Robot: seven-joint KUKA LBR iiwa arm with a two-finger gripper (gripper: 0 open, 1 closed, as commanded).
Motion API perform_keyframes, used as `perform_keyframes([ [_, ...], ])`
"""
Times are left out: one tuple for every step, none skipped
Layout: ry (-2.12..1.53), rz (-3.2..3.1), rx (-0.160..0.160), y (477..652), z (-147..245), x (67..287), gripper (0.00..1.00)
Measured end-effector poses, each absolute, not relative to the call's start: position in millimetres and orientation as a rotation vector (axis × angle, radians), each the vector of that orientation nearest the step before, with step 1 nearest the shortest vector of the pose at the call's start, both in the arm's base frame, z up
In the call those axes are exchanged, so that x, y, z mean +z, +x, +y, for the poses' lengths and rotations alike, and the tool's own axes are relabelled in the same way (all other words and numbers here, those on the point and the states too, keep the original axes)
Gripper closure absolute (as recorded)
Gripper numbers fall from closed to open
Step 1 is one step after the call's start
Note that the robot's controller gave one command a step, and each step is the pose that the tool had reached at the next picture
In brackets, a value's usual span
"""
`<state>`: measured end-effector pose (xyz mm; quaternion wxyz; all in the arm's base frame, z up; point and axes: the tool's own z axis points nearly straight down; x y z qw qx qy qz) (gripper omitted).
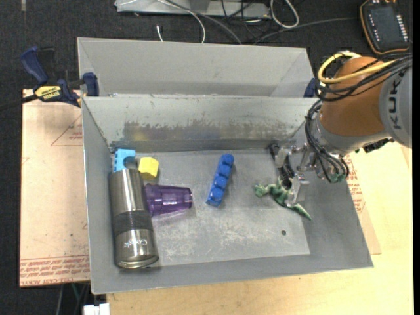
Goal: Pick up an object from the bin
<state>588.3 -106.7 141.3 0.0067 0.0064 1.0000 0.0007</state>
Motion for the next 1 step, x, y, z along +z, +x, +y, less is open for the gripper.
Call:
perform_keyframes([
  [-0.009,3.149,0.009,577.8,-150.8,105.5,0.0],
])
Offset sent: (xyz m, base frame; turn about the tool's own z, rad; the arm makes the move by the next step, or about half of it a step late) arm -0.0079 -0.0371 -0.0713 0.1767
